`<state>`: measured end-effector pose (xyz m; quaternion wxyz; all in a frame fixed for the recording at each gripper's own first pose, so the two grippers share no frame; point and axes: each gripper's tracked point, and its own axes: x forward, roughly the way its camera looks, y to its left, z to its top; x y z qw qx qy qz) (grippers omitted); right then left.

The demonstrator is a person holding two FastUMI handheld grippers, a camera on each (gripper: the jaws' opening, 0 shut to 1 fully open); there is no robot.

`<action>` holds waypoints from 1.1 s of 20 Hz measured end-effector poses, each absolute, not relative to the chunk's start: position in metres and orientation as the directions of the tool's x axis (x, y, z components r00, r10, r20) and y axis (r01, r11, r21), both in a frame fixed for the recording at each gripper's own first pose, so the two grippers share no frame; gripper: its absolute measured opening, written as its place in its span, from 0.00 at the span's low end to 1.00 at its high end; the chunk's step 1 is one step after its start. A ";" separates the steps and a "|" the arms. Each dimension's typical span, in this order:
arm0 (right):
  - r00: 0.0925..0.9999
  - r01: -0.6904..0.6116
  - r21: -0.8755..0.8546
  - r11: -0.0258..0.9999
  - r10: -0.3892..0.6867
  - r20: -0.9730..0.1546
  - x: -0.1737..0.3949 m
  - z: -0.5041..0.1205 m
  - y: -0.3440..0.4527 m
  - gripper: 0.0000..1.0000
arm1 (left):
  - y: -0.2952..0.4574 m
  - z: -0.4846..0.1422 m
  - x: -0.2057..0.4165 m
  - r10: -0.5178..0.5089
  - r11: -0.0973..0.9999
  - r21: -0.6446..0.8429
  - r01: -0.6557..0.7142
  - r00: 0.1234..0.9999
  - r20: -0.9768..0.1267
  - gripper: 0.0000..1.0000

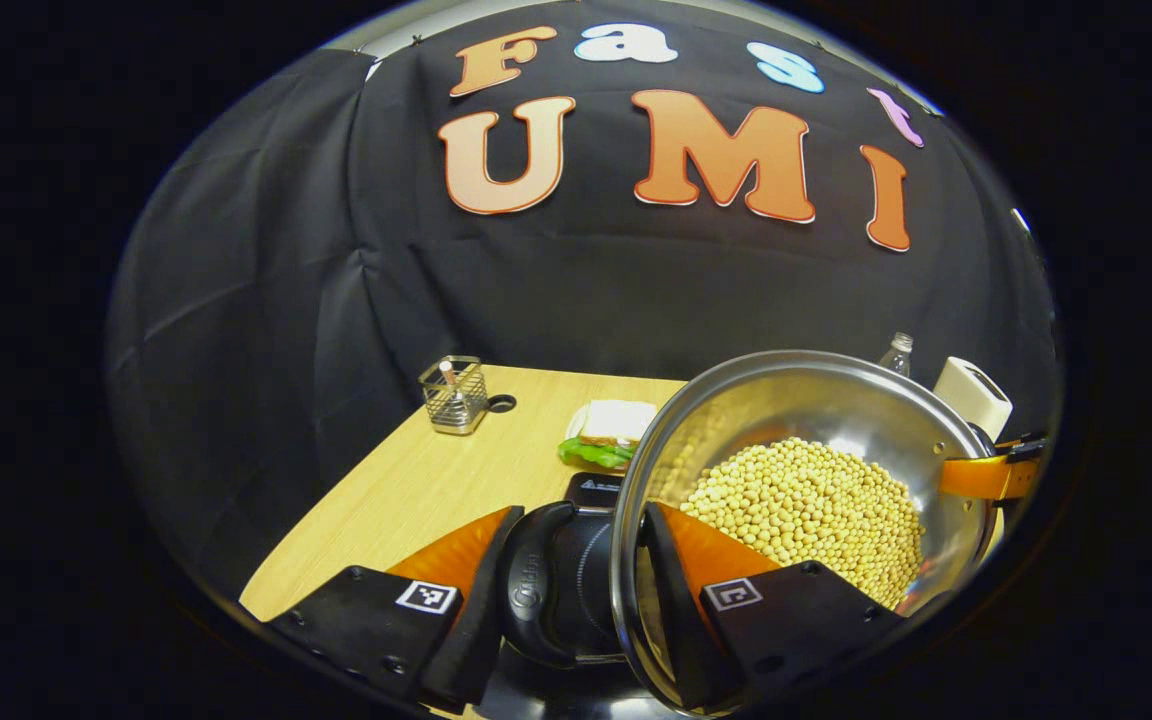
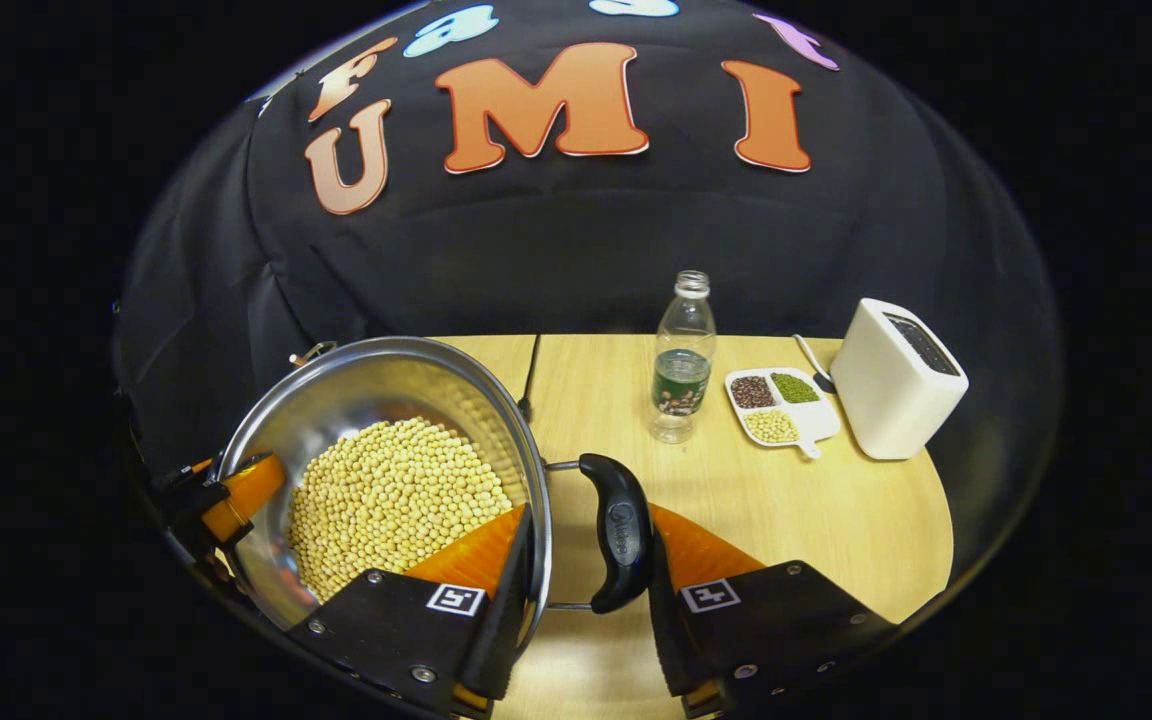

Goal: First push the handle of the pot to place it horizontally, then grasp the pot with both hands and set it on the induction cooktop.

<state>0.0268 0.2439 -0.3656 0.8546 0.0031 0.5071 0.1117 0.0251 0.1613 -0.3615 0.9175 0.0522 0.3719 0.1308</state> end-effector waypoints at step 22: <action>0.369 -0.214 0.136 0.967 0.209 -0.906 0.012 -0.420 0.297 0.57 | 0.222 -0.416 0.004 0.305 0.950 0.200 -0.238 0.586 -0.751 0.75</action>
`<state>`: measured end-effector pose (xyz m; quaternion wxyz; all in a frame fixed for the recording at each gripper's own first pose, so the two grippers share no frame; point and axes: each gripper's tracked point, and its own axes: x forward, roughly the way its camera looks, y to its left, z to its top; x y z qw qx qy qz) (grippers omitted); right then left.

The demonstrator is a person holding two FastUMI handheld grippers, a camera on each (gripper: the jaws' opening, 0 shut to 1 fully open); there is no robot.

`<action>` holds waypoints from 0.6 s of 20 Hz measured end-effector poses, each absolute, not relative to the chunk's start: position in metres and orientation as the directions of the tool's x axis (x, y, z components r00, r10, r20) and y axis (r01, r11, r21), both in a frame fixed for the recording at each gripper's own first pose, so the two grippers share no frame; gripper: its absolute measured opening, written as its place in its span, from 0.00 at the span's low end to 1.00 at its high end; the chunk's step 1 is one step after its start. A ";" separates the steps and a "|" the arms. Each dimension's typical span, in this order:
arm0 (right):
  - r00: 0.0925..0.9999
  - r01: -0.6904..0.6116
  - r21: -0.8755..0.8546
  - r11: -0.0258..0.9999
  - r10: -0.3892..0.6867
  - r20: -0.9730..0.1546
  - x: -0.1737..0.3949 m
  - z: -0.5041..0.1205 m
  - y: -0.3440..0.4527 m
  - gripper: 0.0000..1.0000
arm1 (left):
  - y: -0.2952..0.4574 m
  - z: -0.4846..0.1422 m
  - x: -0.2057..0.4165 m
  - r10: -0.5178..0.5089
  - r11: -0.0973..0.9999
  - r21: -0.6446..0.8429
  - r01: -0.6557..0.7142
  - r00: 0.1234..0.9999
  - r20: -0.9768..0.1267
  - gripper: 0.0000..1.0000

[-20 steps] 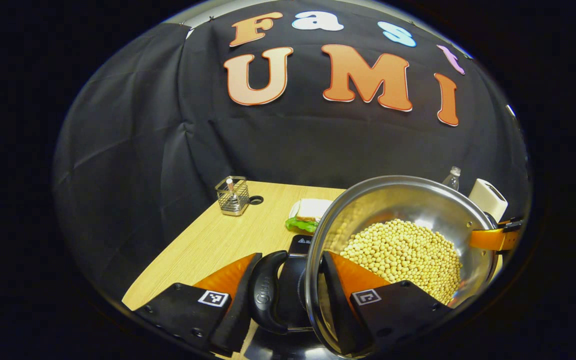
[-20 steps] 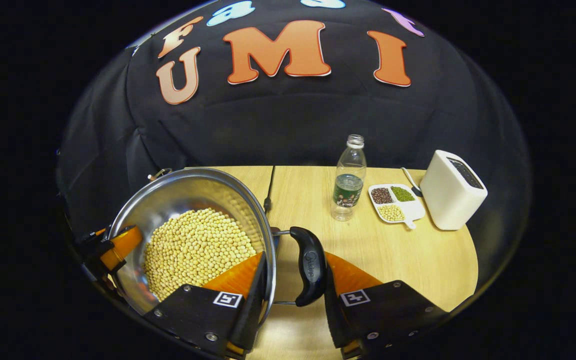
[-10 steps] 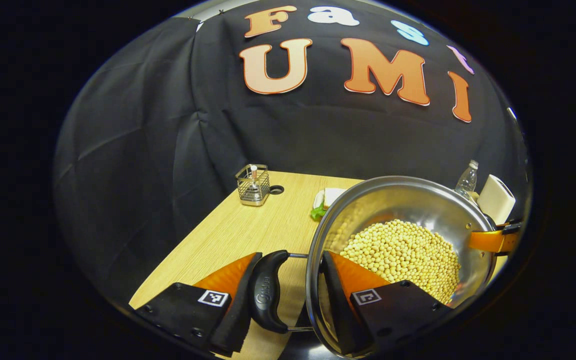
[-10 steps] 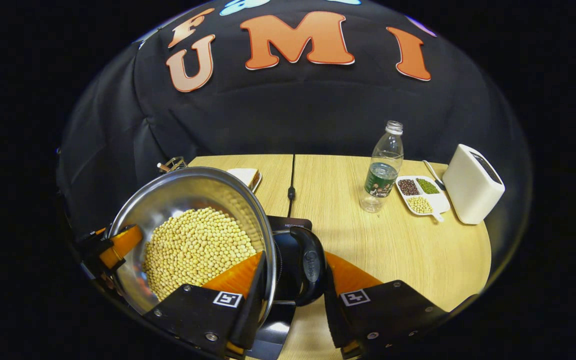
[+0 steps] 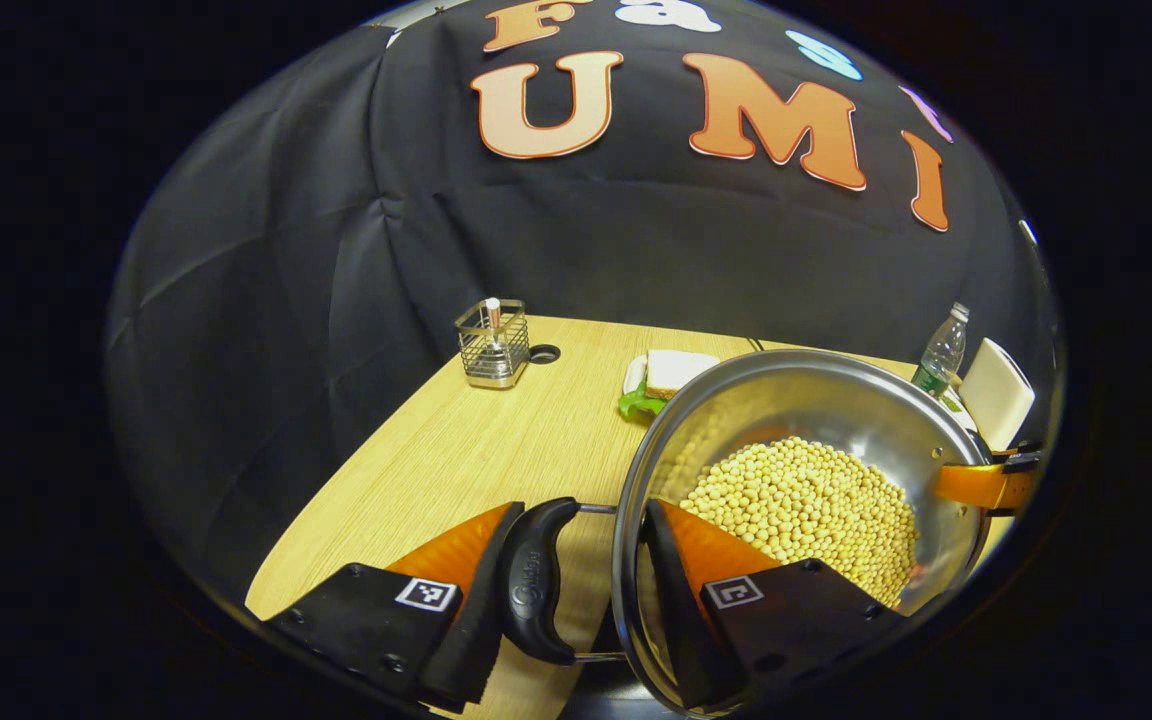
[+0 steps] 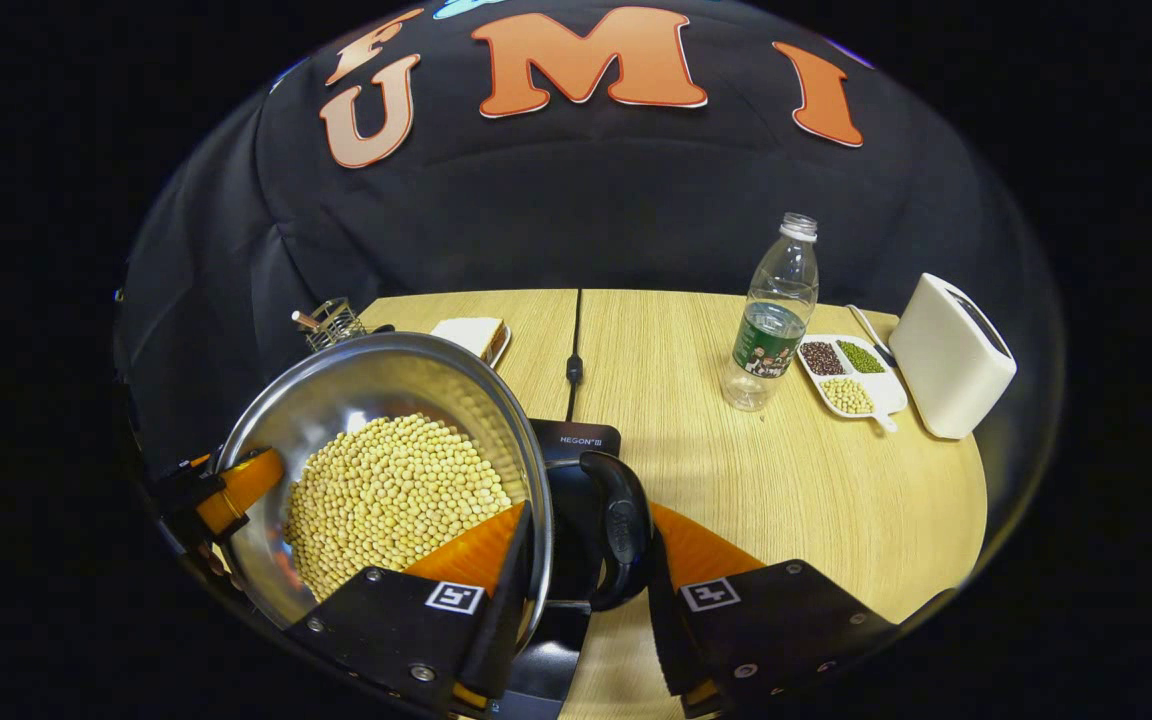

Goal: First push the handle of the pot to place it horizontally, then grasp the pot with both hands and set it on the induction cooktop.

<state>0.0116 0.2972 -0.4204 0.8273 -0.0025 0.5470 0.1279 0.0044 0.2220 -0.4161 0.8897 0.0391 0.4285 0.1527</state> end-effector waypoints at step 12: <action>0.351 -0.219 0.118 0.969 0.191 -0.917 0.008 -0.438 0.291 0.58 | 0.221 -0.441 0.005 0.286 0.953 0.176 -0.247 0.542 -0.790 0.74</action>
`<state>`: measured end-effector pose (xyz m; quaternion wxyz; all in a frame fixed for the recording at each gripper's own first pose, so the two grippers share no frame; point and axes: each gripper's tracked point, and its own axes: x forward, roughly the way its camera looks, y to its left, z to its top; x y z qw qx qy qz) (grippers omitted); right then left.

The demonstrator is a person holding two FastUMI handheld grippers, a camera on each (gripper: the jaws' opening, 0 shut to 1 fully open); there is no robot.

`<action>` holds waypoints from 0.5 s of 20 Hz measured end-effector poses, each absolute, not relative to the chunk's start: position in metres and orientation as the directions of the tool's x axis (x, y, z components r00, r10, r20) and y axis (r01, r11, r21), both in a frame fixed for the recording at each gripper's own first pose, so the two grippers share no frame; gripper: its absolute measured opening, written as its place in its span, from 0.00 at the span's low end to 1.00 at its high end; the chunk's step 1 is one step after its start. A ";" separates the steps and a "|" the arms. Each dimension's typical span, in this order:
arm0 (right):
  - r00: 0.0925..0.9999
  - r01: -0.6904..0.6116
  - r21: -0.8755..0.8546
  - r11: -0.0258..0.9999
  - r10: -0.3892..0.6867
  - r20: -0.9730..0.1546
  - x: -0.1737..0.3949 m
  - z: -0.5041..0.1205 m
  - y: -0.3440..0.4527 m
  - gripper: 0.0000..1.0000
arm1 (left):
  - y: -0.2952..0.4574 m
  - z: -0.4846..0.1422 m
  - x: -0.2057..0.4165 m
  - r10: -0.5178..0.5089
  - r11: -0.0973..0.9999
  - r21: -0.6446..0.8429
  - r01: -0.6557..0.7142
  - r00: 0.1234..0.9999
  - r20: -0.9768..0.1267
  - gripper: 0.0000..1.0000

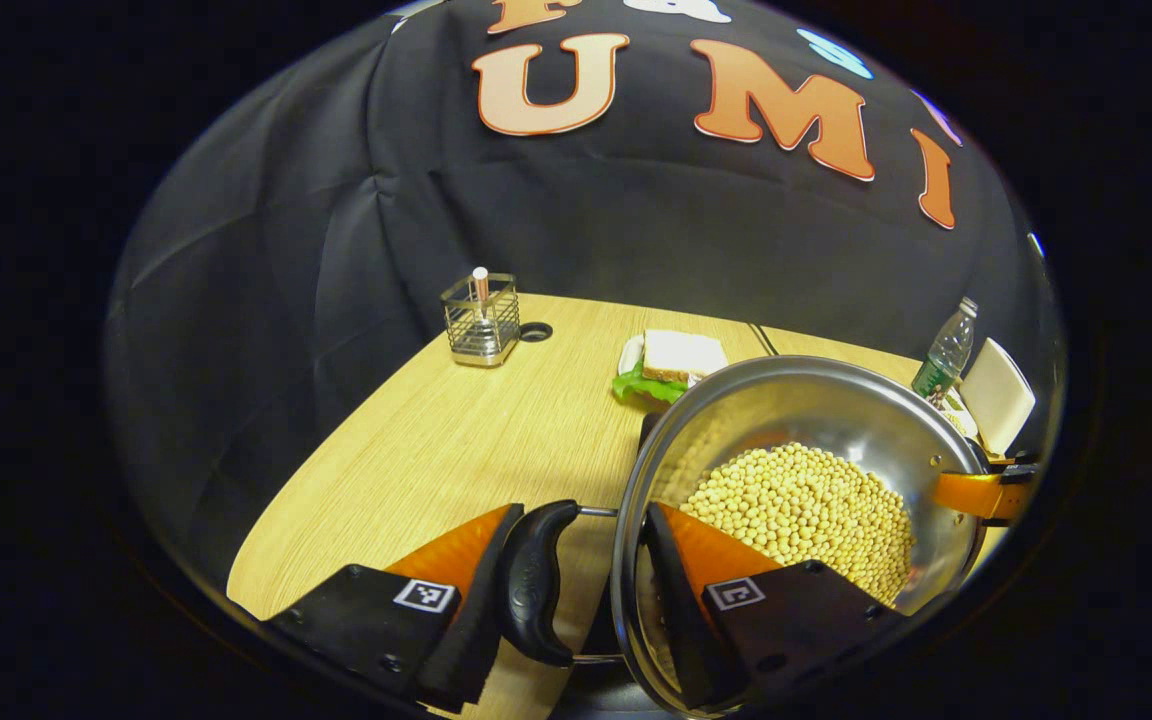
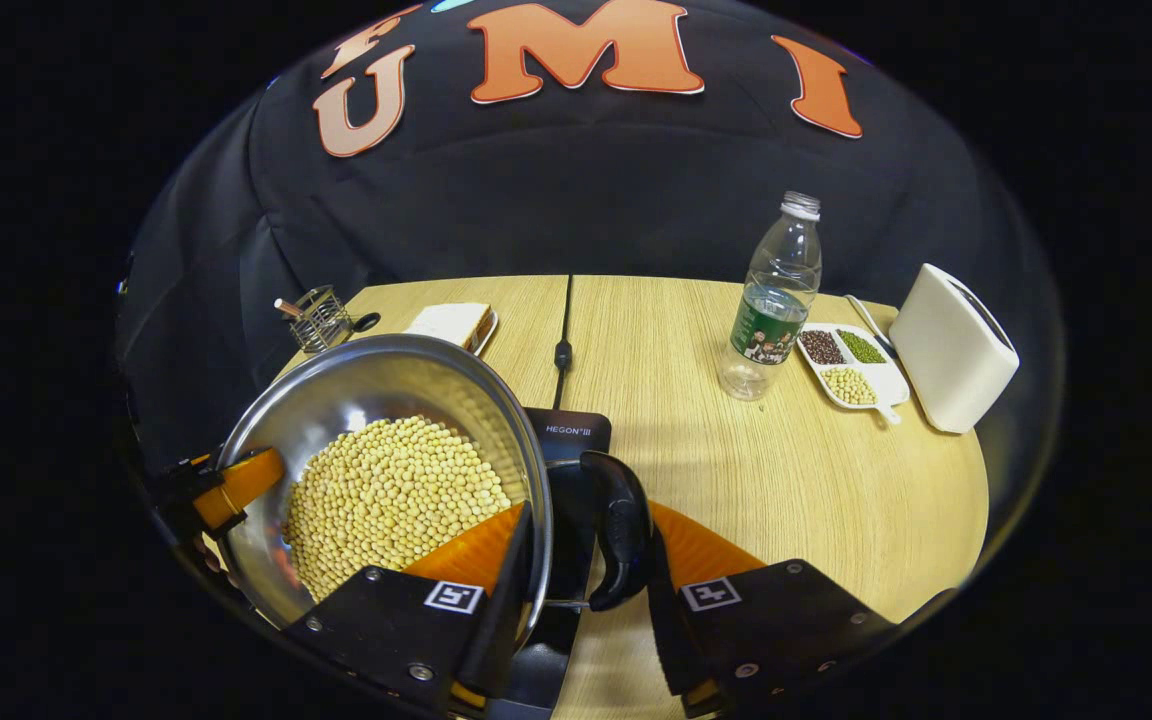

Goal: First push the handle of the pot to place it horizontally, then grasp the pot with both hands and set it on the induction cooktop.

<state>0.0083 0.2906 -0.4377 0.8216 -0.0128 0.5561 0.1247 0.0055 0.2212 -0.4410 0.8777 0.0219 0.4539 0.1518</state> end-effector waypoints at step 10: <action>0.564 -0.229 0.173 0.958 0.275 -0.779 0.043 -0.362 0.280 0.77 | 0.227 -0.395 0.019 0.343 0.939 0.265 -0.218 0.627 -0.699 0.91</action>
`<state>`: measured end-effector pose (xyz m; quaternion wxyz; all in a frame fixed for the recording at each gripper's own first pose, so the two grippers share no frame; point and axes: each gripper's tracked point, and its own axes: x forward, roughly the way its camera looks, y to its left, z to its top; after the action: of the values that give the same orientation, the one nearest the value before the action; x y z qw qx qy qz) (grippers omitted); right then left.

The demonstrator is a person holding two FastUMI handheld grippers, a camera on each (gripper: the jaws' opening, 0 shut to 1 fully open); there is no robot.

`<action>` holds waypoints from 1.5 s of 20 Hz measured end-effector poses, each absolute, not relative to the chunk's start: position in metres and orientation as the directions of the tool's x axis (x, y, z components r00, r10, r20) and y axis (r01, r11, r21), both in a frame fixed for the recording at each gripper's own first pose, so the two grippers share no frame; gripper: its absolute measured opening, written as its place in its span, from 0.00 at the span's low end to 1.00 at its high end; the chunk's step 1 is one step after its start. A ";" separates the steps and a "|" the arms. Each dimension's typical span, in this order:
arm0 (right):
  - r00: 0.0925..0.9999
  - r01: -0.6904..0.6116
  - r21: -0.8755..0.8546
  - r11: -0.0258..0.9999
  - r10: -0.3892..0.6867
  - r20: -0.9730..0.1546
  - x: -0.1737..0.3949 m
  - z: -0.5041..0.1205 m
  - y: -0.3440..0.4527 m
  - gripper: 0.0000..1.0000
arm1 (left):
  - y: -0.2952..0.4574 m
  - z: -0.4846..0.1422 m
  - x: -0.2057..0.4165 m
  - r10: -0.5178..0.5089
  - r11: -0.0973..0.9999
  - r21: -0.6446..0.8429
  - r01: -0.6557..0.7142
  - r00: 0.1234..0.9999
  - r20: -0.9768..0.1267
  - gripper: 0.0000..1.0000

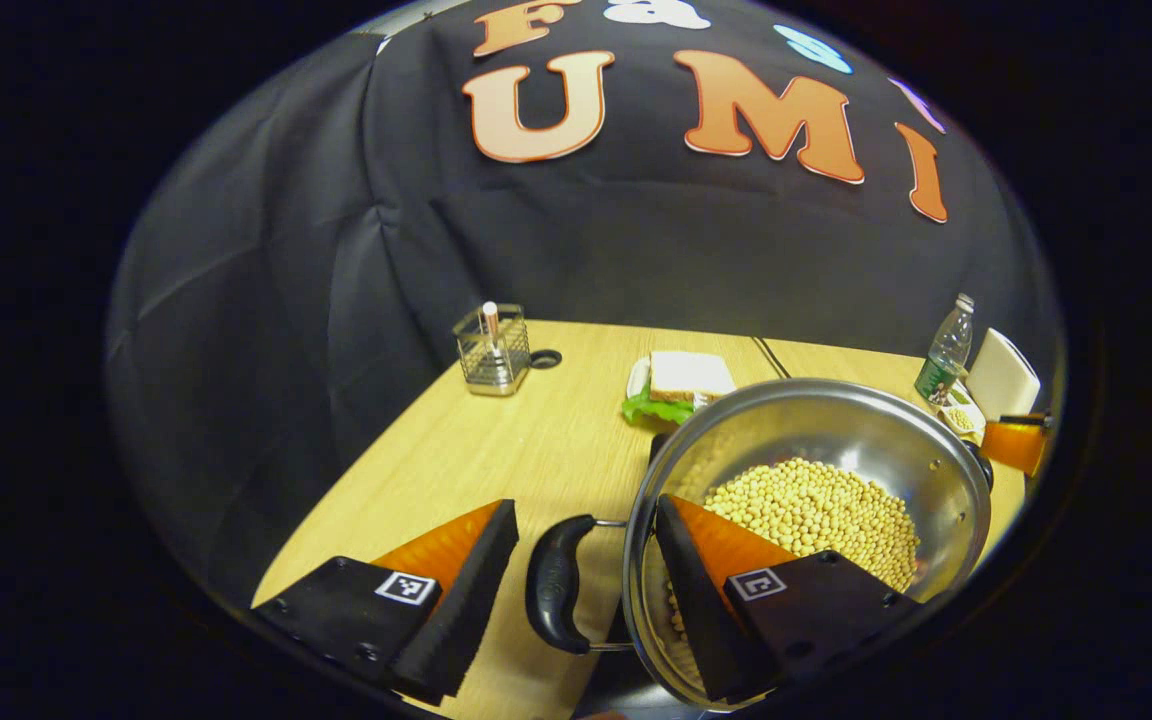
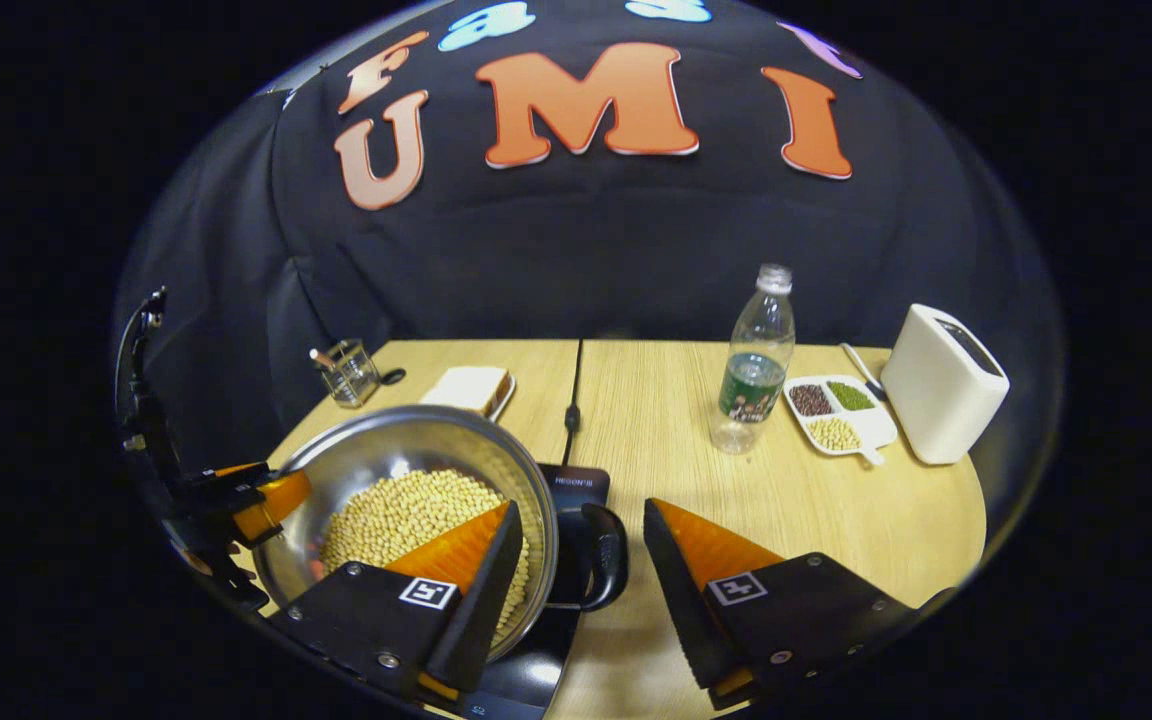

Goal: First push the handle of the pot to place it horizontally, then grasp the pot with both hands and set it on the induction cooktop.

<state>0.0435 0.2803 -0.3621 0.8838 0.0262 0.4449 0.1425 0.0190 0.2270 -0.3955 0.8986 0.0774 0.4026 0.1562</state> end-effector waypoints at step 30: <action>0.956 -0.289 0.009 0.957 0.289 -0.053 0.039 -0.006 0.110 0.97 | 0.026 -0.012 0.026 0.011 0.999 0.054 -0.007 0.998 -0.068 0.99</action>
<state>0.0395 0.1102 -0.0059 0.9889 0.0006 0.0267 0.1463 0.0264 0.0265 -0.0115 0.9990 0.0268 0.0341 0.0044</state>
